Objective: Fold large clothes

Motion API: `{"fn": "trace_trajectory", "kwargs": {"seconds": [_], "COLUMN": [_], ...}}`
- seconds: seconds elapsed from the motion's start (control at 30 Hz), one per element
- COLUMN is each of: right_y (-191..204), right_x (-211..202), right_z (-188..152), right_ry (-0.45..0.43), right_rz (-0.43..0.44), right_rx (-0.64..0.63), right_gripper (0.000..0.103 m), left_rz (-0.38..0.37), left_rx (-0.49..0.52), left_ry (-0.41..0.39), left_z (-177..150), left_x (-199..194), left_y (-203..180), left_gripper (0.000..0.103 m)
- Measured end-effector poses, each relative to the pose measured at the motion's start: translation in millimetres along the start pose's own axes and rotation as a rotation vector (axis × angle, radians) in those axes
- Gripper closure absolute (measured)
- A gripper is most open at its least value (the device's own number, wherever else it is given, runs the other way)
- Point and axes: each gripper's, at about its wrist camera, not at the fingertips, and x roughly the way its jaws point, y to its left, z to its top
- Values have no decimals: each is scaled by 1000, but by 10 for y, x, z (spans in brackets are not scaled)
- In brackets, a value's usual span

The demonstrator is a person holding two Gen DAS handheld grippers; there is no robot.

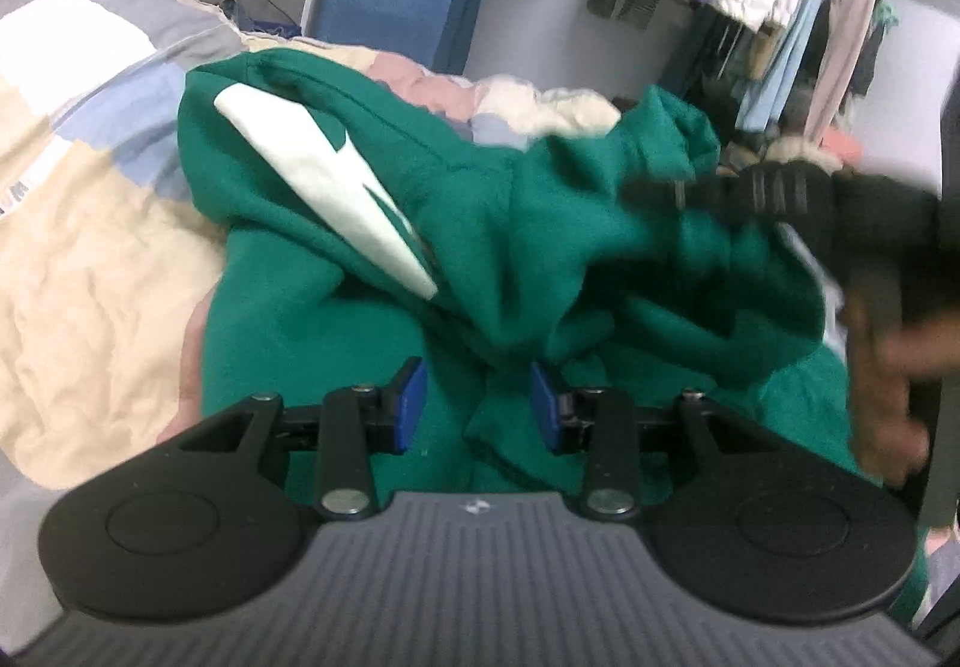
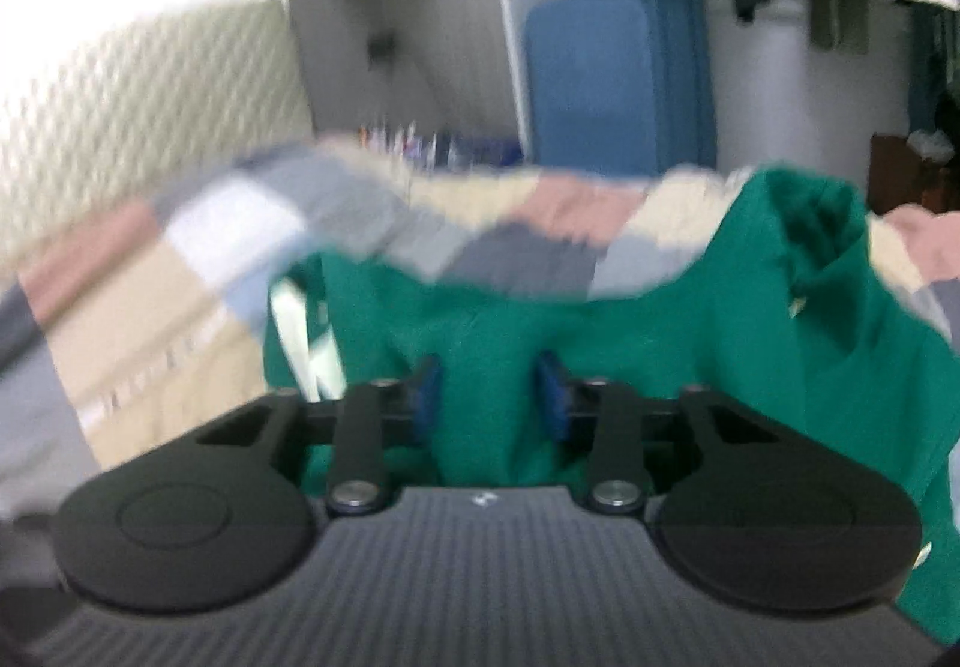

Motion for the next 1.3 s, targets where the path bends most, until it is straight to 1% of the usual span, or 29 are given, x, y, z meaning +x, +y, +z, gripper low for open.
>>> {"fn": "trace_trajectory", "kwargs": {"seconds": [0.07, 0.2, 0.27, 0.3, 0.4, 0.47, 0.53, 0.63, 0.67, 0.7, 0.73, 0.77, 0.8, 0.87, 0.97, 1.07, 1.13, 1.23, 1.3], "right_y": [26, 56, 56, 65, 64, 69, 55, 2, -36, -90, -159, -233, -313, -479, -683, -874, -942, -1031, -1052], "right_x": [14, 97, 138, 122, 26, -55, -135, -307, -382, -452, -523, -586, -638, -707, -622, -441, -274, 63, 368], "right_z": [-99, -264, -374, -418, -397, -374, -344, -240, -201, -161, -125, -101, -83, -74, -33, 115, 249, 473, 604], "right_ry": [81, 214, 273, 288, 305, 293, 260, 202, 178, 150, 116, 89, 65, 37, 27, -1, -31, -38, -7], "right_rz": [0, -9, 4, 7, 32, 40, 43, 71, 85, 98, 105, 95, 85, 82, -24, -85, -131, -218, -294], "right_rx": [10, 8, 42, 50, 95, 101, 100, 147, 166, 189, 221, 261, 311, 370, 395, 409, 371, 300, 215], "right_gripper": [80, 82, 82, 82, 82, 82, 81, 78, 68, 61, 48, 37, 35, 36, 35, 35, 35, 35, 36], "left_rz": [-25, -54, -92, -110, -149, -167, -186, -220, -211, -204, -201, -205, -206, -204, -209, -203, -196, -198, -200], "left_rx": [-30, -61, -83, -93, -130, -150, -196, -251, -245, -235, -226, -224, -224, -222, -212, -189, -176, -172, -174], "left_ry": [-17, -71, -94, -107, -120, -111, -117, -116, -116, -119, -123, -127, -130, -131, -121, -123, -126, -134, -123], "left_z": [33, 76, 96, 106, 138, 155, 156, 165, 167, 166, 164, 163, 165, 157, 132, 84, 71, 37, 3], "left_x": [-22, -98, -124, -128, -50, 48, 124, 213, 223, 228, 224, 222, 233, 248, 294, 247, 233, 255, 289], "left_y": [59, 123, 143, 141, 129, 103, 106, 123, 108, 88, 74, 75, 70, 77, 63, 80, 65, 58, 49], "left_gripper": [60, 60, 60, 60, 60, 60, 60, 60, 60, 60, 60, 60, 60, 58, 57, 55, 55, 53, 53]}}
